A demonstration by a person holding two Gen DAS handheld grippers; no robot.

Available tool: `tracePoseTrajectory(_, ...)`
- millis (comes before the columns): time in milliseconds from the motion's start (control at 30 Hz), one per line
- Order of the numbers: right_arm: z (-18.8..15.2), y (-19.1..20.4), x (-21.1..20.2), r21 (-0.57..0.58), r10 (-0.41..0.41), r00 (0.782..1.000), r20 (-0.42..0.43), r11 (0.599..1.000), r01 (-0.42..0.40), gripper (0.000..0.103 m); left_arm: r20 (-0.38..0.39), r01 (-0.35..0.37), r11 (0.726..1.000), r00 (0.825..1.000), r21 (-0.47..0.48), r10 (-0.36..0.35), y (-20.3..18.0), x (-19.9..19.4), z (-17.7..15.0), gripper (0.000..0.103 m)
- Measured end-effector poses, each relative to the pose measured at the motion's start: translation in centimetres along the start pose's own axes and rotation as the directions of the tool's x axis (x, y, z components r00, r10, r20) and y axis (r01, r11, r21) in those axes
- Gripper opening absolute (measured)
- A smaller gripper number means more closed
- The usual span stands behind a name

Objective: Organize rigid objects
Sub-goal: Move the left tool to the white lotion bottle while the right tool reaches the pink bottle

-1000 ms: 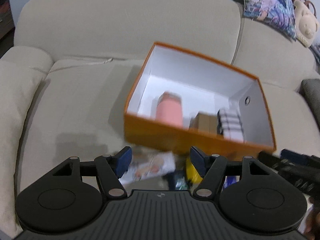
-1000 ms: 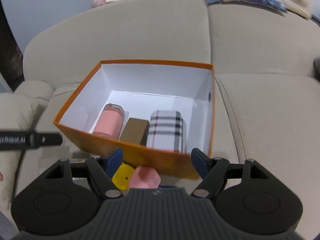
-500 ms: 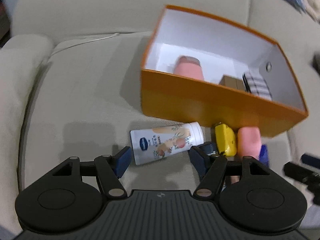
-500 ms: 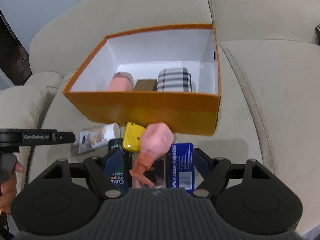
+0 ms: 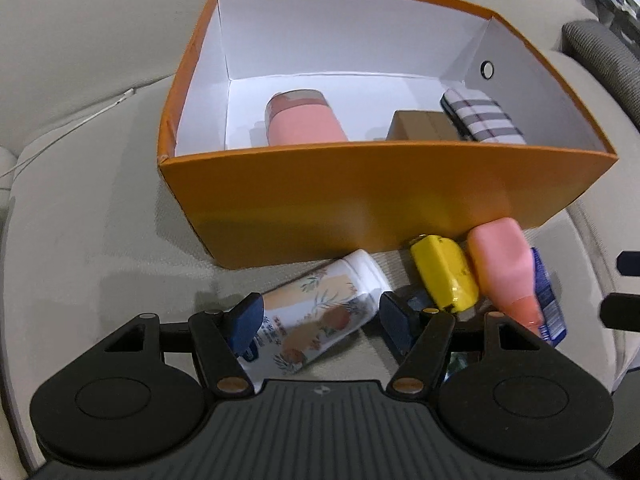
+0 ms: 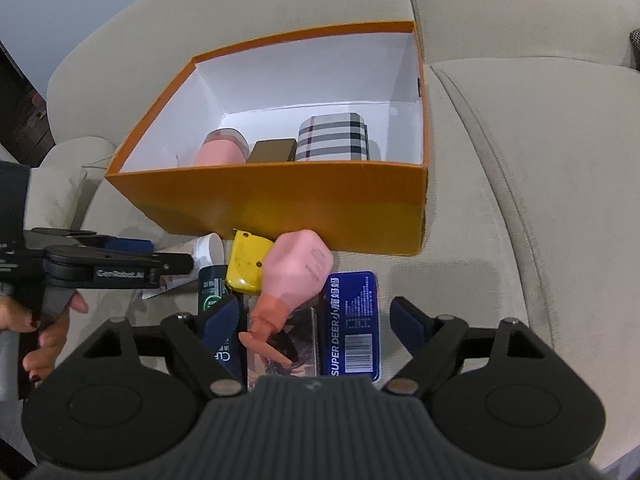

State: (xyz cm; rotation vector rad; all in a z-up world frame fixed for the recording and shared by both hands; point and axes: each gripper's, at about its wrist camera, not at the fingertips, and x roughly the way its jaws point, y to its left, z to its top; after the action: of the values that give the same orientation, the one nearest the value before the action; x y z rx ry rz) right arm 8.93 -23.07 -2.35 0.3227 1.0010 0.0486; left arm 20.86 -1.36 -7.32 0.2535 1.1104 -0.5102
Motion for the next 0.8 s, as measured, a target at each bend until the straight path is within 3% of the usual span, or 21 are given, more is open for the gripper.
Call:
tracePoseTrajectory(200,0.0,0.2,0.2,0.007,0.024,1.0,-0.008,1.0,-0.024,0.084,0.005,0.033,0.999,0.999,0.024,-0.033,0.9,0.9,0.6,0.079)
tracePoseTrajectory(333,0.1,0.2,0.1,0.016,0.04,0.999,-0.007,0.999,-0.04,0.085,0.002,0.05,0.997,0.999,0.064,-0.05,0.7,1.7,0.9,0.089)
tracePoseTrajectory(533,0.2,-0.5,0.2,0.033,0.025,1.0,-0.003,0.999,-0.025,0.085,-0.029,0.104,0.994,0.994,0.028,-0.103,1.5,2.3,0.9,0.089)
tracePoseTrajectory(800,0.1,-1.6,0.2,0.056,0.008,1.0,0.003,0.998,-0.008,0.089,-0.119,0.124,0.992,0.986,0.022,-0.12,2.2,2.5,-1.0,0.086)
